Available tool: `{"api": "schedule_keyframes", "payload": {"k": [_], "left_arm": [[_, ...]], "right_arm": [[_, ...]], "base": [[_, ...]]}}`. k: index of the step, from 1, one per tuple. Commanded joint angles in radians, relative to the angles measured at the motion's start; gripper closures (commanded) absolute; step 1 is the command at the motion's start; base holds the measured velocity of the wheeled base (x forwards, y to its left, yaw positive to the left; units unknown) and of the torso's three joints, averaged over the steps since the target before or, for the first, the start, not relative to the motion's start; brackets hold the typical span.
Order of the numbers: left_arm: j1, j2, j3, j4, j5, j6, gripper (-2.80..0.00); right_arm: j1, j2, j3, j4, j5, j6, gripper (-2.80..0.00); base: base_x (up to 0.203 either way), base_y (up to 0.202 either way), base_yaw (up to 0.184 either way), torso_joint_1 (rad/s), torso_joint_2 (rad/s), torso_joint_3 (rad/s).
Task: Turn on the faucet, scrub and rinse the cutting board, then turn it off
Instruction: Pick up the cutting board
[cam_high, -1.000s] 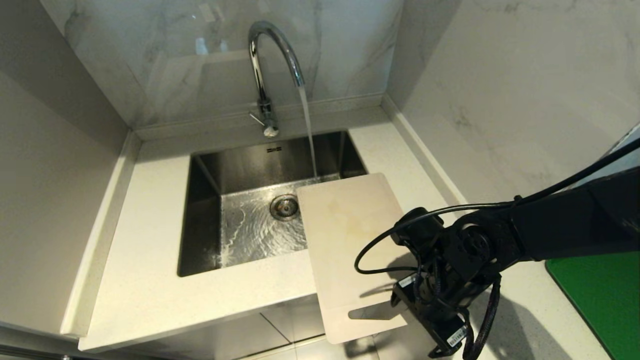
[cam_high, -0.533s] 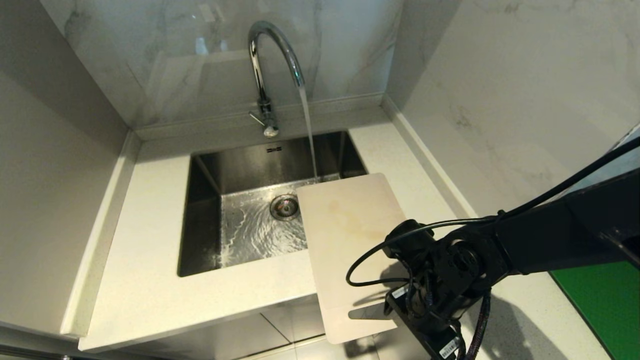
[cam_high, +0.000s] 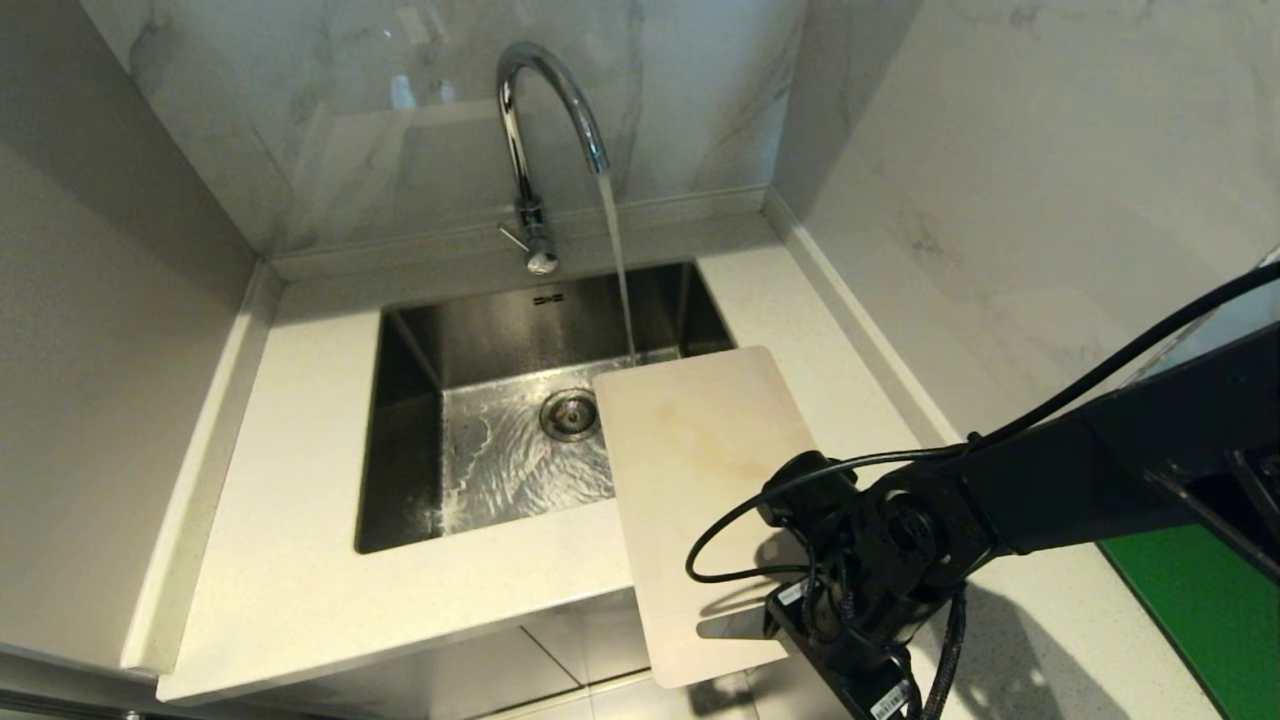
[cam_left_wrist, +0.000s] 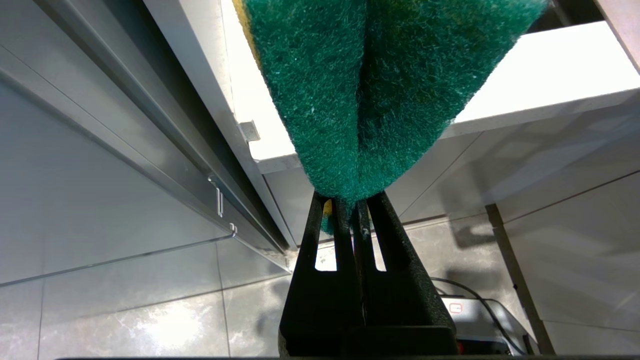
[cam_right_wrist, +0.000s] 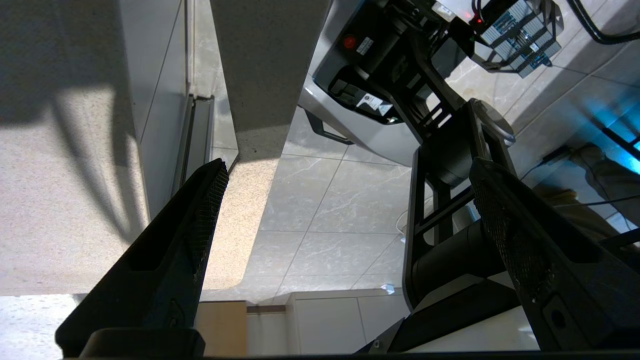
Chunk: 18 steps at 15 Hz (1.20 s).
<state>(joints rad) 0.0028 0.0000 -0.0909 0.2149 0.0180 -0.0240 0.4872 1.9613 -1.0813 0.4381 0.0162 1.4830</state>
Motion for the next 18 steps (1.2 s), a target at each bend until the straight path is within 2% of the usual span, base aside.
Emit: {"api": "schedule_keyframes", "payload": {"k": [1,11,18], "left_arm": [[0.000,0.002,0.000,0.001,0.000,-0.001,0.00],[0.000,0.002,0.000,0.001,0.000,-0.001,0.00],[0.000,0.002,-0.001,0.001,0.000,-0.001,0.00]], "right_arm": [[0.001,0.010,0.003,0.002,0.001,0.008,-2.80],[-0.014,0.110,-0.009,-0.048,-0.010,-0.021,-2.80],[-0.049,0.156,-0.076,-0.038,-0.012,-0.034,-2.80]], "base": [[0.000,0.000,0.000,0.000,0.00,0.000],[0.000,0.000,0.000,0.000,0.00,0.000],[0.000,0.000,0.000,0.000,0.00,0.000]]}}
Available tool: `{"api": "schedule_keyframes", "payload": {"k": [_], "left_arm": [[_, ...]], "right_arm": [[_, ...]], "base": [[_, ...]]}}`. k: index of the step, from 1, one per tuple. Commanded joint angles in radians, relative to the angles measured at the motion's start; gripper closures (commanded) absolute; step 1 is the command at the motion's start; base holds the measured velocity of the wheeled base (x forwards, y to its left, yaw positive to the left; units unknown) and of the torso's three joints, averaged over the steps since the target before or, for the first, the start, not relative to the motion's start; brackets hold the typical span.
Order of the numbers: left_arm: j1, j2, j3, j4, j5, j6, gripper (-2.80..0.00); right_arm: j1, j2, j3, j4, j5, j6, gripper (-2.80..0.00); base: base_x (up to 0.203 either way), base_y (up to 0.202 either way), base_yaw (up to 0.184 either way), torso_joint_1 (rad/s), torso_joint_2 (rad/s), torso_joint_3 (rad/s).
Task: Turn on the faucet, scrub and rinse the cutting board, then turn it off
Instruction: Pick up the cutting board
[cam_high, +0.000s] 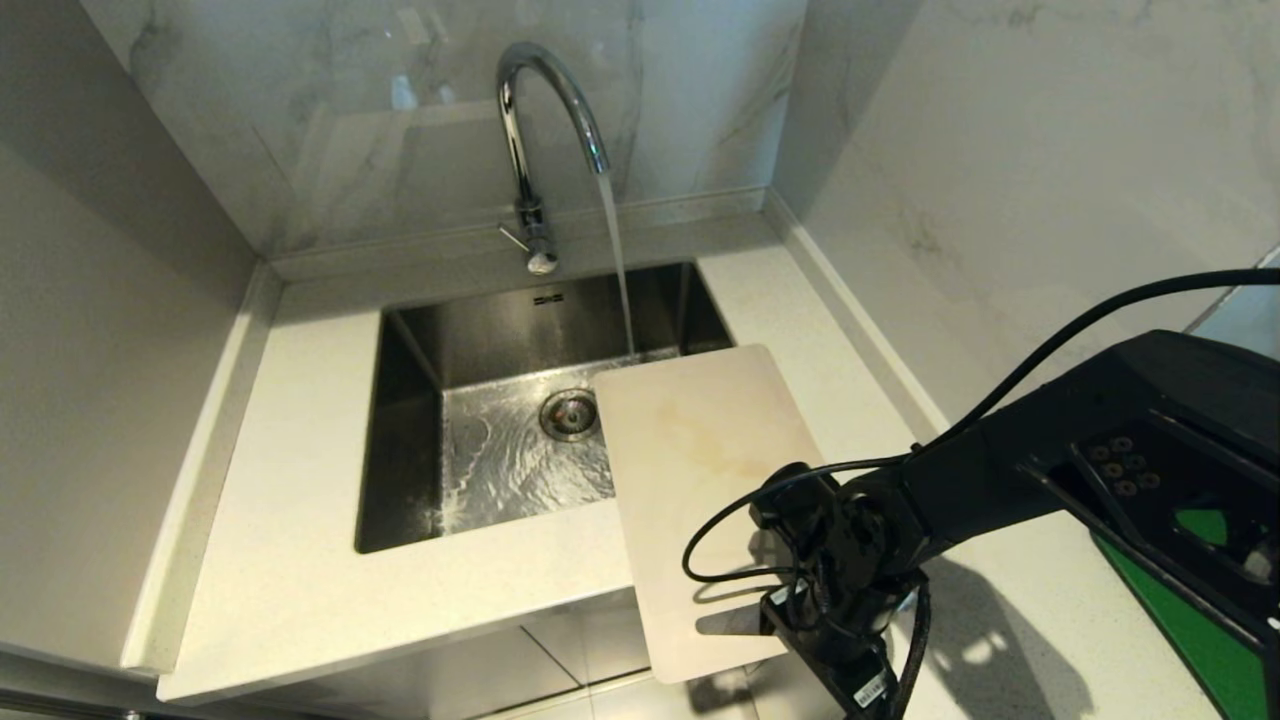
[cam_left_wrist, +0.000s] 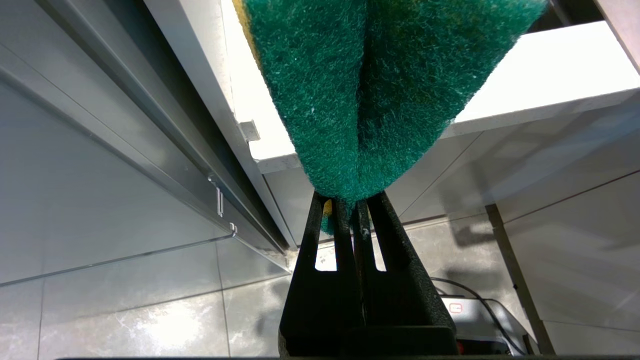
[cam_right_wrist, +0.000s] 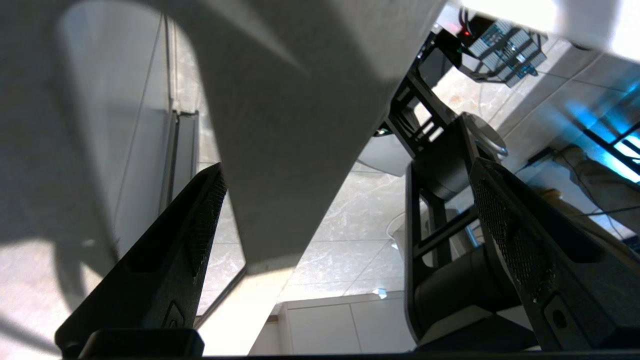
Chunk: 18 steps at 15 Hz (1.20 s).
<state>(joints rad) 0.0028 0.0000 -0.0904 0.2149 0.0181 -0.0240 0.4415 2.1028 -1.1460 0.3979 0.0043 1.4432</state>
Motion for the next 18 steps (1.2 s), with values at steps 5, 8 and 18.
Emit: {"api": "schedule_keyframes", "payload": {"k": [5,8,18], "left_arm": [[0.000,0.002,0.000,0.001,0.000,-0.001,0.00],[0.000,0.002,0.000,0.001,0.000,-0.001,0.00],[0.000,0.002,0.000,0.001,0.000,-0.001,0.00]], "right_arm": [[-0.003,0.037,-0.037,0.030,0.000,-0.007,0.00],[-0.003,0.039,-0.044,0.050,0.000,-0.003,0.00],[-0.002,-0.035,-0.037,0.054,0.010,0.002,0.00]], "base": [[0.000,0.000,0.000,0.000,0.00,0.000],[0.000,0.000,0.000,0.000,0.00,0.000],[0.000,0.000,0.000,0.000,0.00,0.000]]}}
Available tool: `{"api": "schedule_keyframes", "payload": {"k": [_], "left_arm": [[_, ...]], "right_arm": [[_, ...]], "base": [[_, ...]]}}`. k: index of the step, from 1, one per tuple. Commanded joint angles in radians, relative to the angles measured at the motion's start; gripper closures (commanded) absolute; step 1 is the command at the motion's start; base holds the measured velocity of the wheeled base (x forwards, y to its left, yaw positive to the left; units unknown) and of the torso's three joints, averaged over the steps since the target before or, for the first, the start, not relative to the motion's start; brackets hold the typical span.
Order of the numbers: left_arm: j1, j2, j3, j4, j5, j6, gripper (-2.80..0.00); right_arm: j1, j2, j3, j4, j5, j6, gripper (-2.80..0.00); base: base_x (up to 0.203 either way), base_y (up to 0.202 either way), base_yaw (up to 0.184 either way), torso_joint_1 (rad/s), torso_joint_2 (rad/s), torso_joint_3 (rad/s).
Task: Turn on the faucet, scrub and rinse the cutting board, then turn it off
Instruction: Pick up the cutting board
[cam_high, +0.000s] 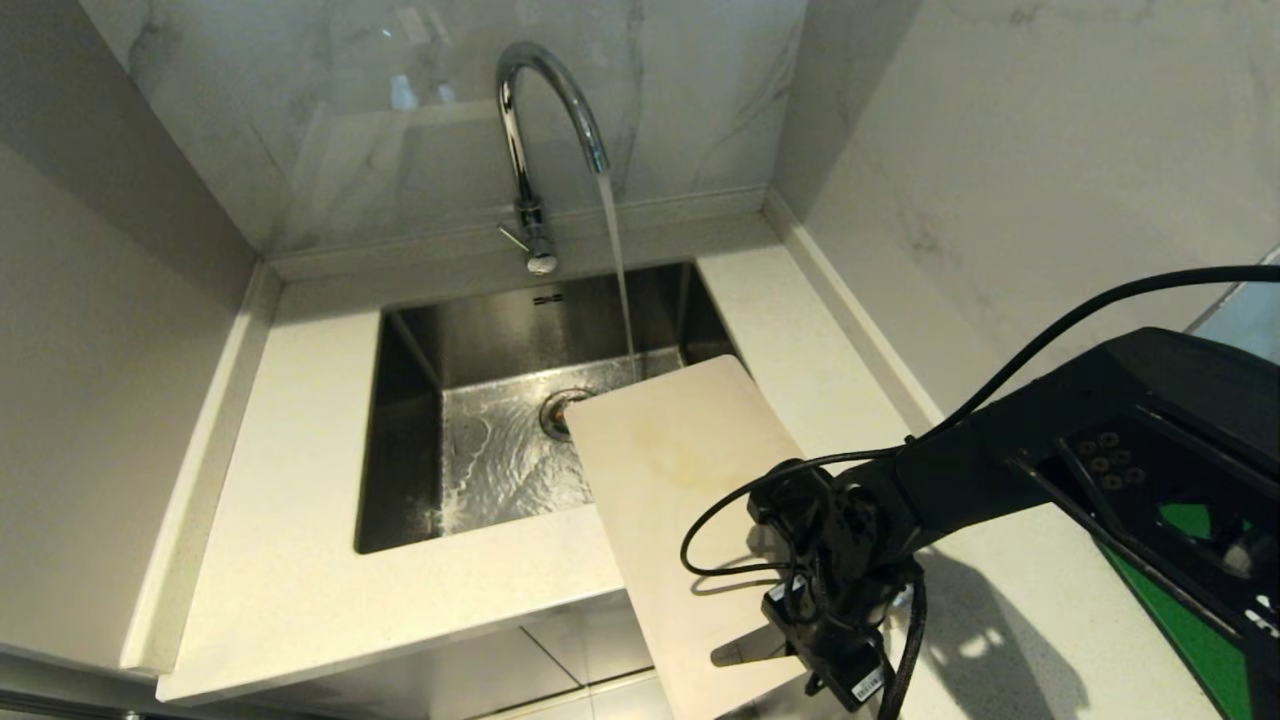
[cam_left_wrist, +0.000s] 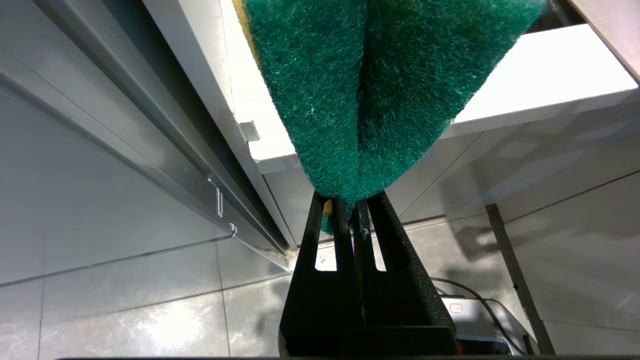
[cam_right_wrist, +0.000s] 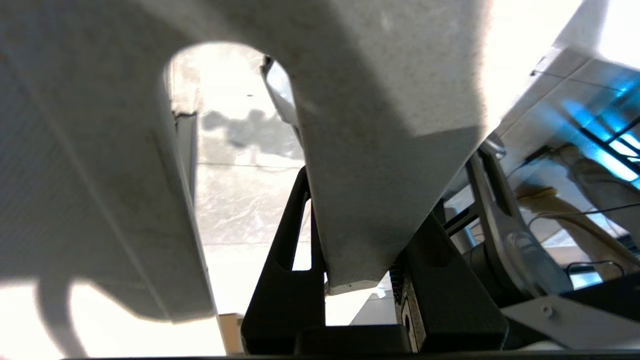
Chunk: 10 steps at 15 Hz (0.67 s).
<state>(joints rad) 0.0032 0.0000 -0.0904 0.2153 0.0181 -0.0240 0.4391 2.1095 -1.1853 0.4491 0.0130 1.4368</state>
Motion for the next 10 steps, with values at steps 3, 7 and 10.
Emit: {"api": "schedule_keyframes", "payload": {"k": [3,7,10], "left_arm": [[0.000,0.002,-0.001,0.001,0.000,-0.001,0.00],[0.000,0.002,0.000,0.001,0.000,-0.001,0.00],[0.000,0.002,-0.001,0.001,0.000,-0.001,0.00]], "right_arm": [[0.001,-0.175,-0.001,0.052,-0.001,0.005,0.00],[0.004,-0.408,-0.010,0.174,-0.002,-0.016,0.00],[0.005,-0.563,-0.010,0.303,-0.002,-0.059,0.00]], "base": [[0.000,0.000,0.000,0.000,0.00,0.000],[0.000,0.000,0.000,0.000,0.00,0.000],[0.000,0.000,0.000,0.000,0.00,0.000]]}}
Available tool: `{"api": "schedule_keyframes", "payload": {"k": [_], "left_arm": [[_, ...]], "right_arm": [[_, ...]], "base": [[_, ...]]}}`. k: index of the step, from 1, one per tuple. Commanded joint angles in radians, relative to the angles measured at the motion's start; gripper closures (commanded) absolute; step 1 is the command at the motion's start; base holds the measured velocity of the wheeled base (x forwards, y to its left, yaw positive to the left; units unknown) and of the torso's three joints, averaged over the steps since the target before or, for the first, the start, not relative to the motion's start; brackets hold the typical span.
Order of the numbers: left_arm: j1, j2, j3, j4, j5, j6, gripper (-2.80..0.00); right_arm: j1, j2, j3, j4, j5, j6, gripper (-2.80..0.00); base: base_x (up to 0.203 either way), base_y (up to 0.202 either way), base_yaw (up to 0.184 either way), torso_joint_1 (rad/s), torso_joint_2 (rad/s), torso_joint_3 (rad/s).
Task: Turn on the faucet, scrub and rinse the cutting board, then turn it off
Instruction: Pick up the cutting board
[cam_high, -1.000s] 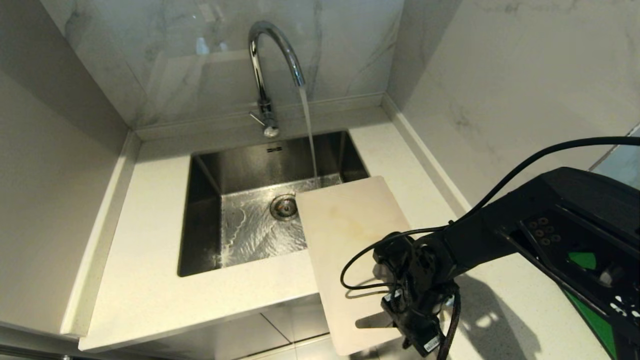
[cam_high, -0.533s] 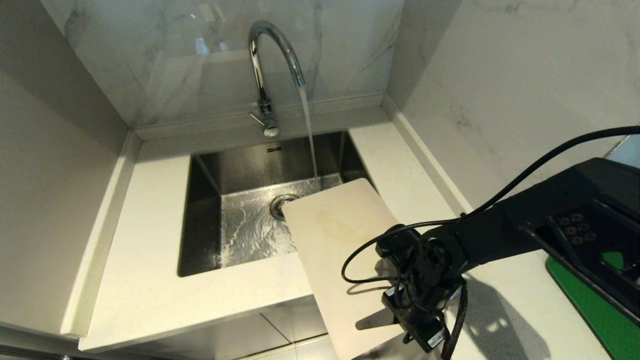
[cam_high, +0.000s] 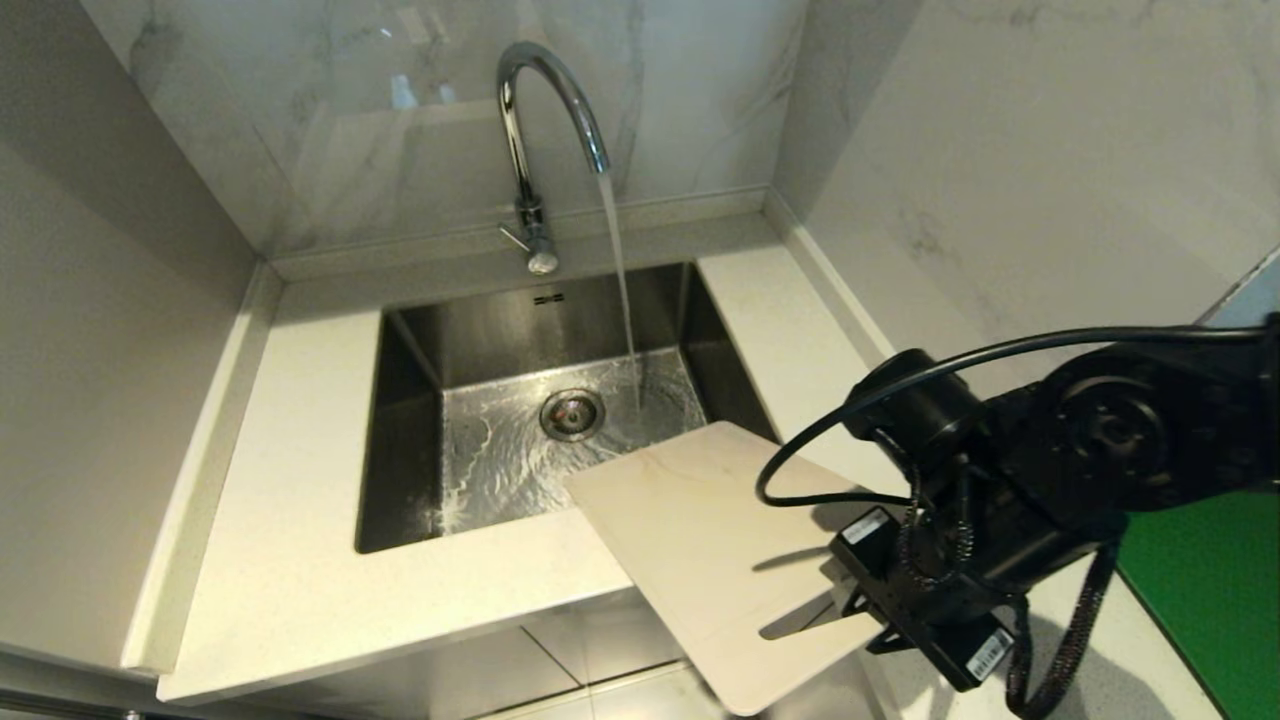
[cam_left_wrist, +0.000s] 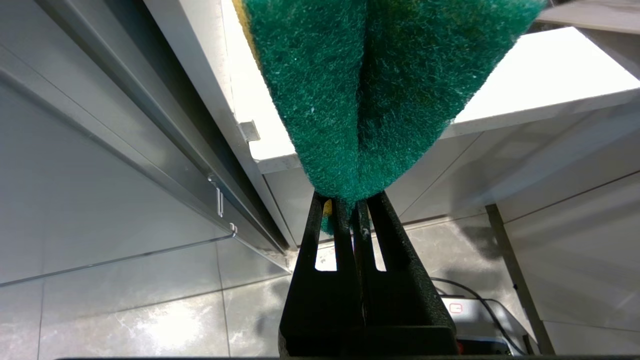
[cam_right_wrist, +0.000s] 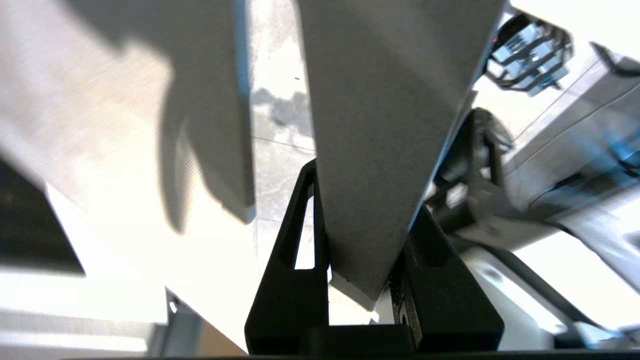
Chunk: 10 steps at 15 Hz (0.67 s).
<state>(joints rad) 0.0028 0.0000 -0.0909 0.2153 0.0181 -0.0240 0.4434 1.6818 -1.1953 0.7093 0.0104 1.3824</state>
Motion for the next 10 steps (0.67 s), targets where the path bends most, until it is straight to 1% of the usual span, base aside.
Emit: {"api": "schedule_keyframes", "payload": {"k": [1,3,6,9,10], "left_arm": [[0.000,0.002,0.000,0.001,0.000,-0.001,0.00],[0.000,0.002,-0.001,0.001,0.000,-0.001,0.00],[0.000,0.002,0.000,0.001,0.000,-0.001,0.00],[0.000,0.002,0.000,0.001,0.000,-0.001,0.00],[0.000,0.002,0.000,0.001,0.000,-0.001,0.00]], "right_arm": [[0.001,-0.177,0.000,0.073,0.000,-0.029,0.00],[0.001,-0.264,-0.002,0.117,-0.003,-0.112,0.00],[0.000,-0.387,-0.004,0.131,-0.007,-0.239,0.00],[0.000,-0.469,-0.021,0.133,-0.007,-0.393,0.00],[-0.001,-0.496,-0.024,0.133,-0.007,-0.470,0.00]], "base": [[0.000,0.000,0.000,0.000,0.00,0.000],[0.000,0.000,0.000,0.000,0.00,0.000],[0.000,0.000,0.000,0.000,0.00,0.000],[0.000,0.000,0.000,0.000,0.00,0.000],[0.000,0.000,0.000,0.000,0.00,0.000]]}}
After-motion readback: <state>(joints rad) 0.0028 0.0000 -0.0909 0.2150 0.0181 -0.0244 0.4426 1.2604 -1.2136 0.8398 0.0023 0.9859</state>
